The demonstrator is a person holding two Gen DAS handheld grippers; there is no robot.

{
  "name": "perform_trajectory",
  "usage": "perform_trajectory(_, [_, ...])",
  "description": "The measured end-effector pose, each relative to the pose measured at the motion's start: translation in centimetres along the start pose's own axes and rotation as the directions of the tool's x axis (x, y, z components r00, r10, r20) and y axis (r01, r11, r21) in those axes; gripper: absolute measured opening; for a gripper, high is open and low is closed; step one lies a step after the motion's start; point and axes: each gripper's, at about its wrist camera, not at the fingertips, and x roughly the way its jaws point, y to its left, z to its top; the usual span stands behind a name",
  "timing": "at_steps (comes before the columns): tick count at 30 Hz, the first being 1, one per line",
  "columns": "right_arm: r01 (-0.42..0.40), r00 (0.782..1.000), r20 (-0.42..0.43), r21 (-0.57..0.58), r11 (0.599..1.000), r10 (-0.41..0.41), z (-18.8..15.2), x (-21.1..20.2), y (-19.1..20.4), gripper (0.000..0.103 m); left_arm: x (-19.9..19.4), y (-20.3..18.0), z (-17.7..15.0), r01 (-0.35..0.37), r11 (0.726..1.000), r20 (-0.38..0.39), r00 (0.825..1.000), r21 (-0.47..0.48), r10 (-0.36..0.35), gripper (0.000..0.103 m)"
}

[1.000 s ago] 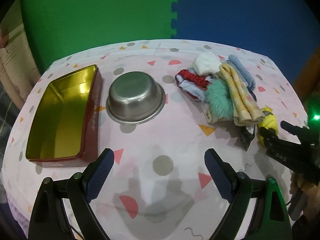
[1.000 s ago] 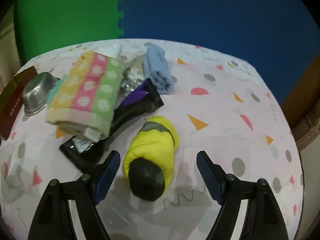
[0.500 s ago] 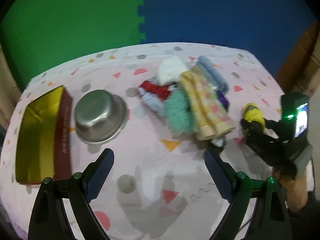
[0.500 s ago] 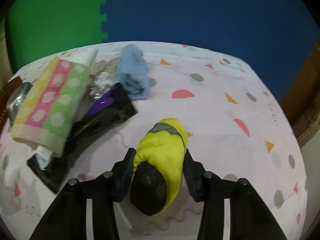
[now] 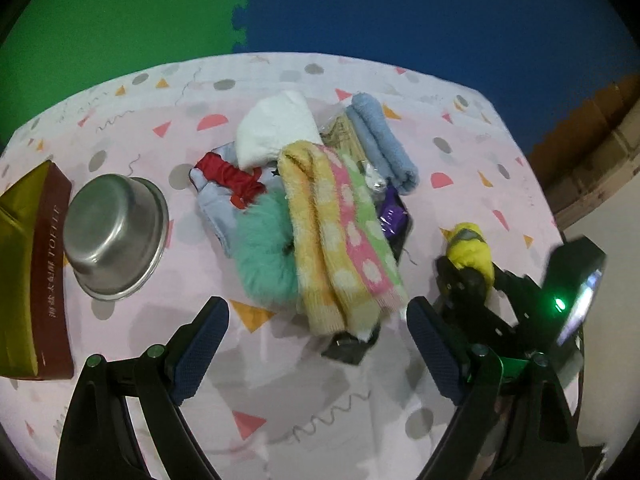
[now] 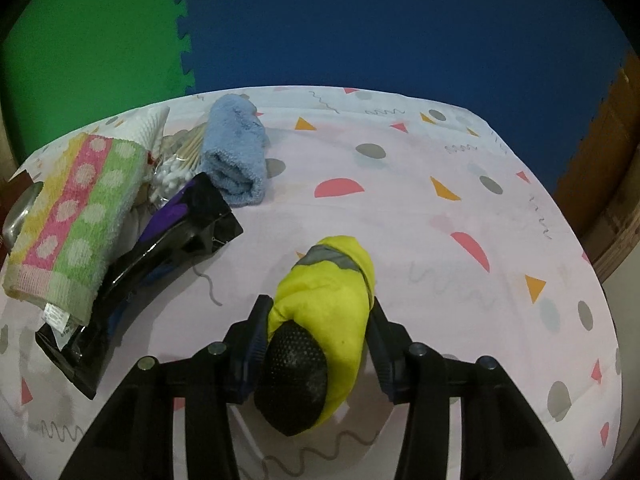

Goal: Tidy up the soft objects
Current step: 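Grasp the yellow-black sock bundle with the right gripper while the left gripper approaches the dotted towel, then grasp the yellow dotted towel with the left gripper and lift it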

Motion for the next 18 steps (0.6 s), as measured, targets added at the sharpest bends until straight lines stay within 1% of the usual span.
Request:
perform_trajectory(4, [0.007,1.000,0.001,-0.006,1.000,-0.007,0.0,-0.1,0.1,0.048,1.6,0.0,0.8,-0.034,0.999,-0.021,0.999,-0.008,0.034,0.085])
perform_trajectory(5, [0.007,1.000,0.001,-0.007,1.000,-0.007,-0.1,-0.1,0.0,0.048,2.0,-0.1,1.0,-0.033,0.999,-0.029,0.999,-0.009,0.033,0.081])
perform_trajectory(6, [0.006,1.000,0.001,-0.006,1.000,-0.006,-0.1,-0.1,0.0,0.048,2.3,-0.1,1.1,-0.032,0.999,-0.035,0.999,-0.009,0.032,0.074])
perform_trajectory(7, [0.005,1.000,0.001,-0.006,1.000,-0.005,-0.1,0.0,0.1,0.048,2.7,-0.1,1.2,-0.030,0.999,-0.046,0.999,-0.014,0.030,0.069])
perform_trajectory(8, [0.006,1.000,0.001,-0.006,1.000,-0.006,-0.1,0.0,0.1,0.048,2.9,-0.1,1.3,-0.022,0.999,-0.052,0.998,-0.025,0.021,0.059])
perform_trajectory(9, [0.005,1.000,0.001,-0.006,1.000,-0.005,-0.1,0.0,0.1,0.048,3.0,0.0,1.4,-0.005,0.999,-0.054,0.999,-0.033,0.003,0.052])
perform_trajectory(10, [0.005,1.000,0.001,-0.005,1.000,-0.005,-0.1,0.0,0.1,0.048,2.8,-0.1,1.4,0.002,0.999,-0.054,0.999,-0.037,-0.004,0.049])
perform_trajectory(12, [0.006,1.000,0.001,-0.006,1.000,-0.006,0.0,0.0,0.1,0.048,2.1,-0.1,1.5,0.012,0.999,-0.039,0.999,-0.031,-0.013,0.032])
perform_trajectory(13, [0.005,1.000,0.001,-0.006,1.000,-0.005,0.0,0.0,0.1,0.048,1.7,-0.2,1.5,0.011,1.000,-0.029,1.000,-0.023,-0.012,0.028])
perform_trajectory(14, [0.005,1.000,0.001,-0.005,1.000,-0.005,-0.1,0.0,0.0,0.048,1.4,-0.3,1.6,0.011,1.000,-0.023,1.000,-0.016,-0.011,0.020])
perform_trajectory(15, [0.006,1.000,0.001,-0.005,1.000,-0.006,-0.1,0.0,0.0,0.048,0.9,-0.3,1.6,0.018,1.000,-0.015,1.000,-0.006,-0.019,0.015])
perform_trajectory(18, [0.007,1.000,0.002,-0.007,1.000,-0.007,-0.1,0.0,0.1,0.048,0.0,-0.2,1.7,0.052,0.999,-0.010,0.999,-0.002,-0.052,0.011])
